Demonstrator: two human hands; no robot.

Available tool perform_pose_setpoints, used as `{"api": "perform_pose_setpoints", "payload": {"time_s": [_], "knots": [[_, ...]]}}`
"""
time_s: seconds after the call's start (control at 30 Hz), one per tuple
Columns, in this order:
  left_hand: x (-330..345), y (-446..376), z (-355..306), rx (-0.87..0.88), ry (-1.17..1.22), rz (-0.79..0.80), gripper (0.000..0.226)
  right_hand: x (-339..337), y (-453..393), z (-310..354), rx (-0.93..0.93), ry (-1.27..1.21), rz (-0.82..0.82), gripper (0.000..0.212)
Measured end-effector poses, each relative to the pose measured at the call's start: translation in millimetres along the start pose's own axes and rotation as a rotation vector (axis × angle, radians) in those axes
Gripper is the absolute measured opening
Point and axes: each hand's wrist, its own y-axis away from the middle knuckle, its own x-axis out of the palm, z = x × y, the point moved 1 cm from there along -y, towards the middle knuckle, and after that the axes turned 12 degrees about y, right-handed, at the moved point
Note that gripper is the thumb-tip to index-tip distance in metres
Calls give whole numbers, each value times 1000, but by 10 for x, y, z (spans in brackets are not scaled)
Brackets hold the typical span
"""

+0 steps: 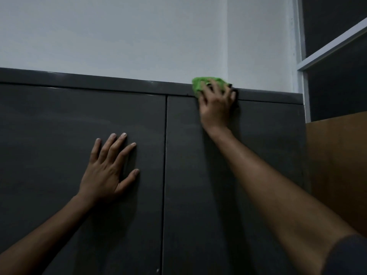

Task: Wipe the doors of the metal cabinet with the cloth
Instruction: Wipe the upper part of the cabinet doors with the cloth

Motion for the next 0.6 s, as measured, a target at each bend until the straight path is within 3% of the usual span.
{"api": "perform_pose_setpoints", "payload": {"time_s": [0.1, 0.17, 0.2, 0.33, 0.37, 0.47, 0.53, 0.6], "knots": [[9, 1, 5, 9, -3, -5, 77, 38, 298, 283, -314, -41, -28, 34], [8, -1, 9, 8, -5, -3, 77, 34, 413, 167, -428, -18, -67, 31], [4, -1, 9, 3, -4, -2, 77, 35, 402, 86, -402, 0, -72, 32], [2, 1, 21, 3, -15, 9, 78, 82, 129, 247, 177, -42, -58, 37], [8, 3, 28, 7, -17, 7, 78, 94, 95, 435, 204, -73, -50, 38], [28, 14, 45, 14, -12, -11, 77, 145, 222, 866, -183, -120, -48, 35], [28, 17, 46, 16, -8, -15, 76, 163, 367, 768, -448, -100, -59, 32], [23, 12, 43, 18, -14, -1, 77, 146, 355, 456, -496, -69, -86, 30]]}}
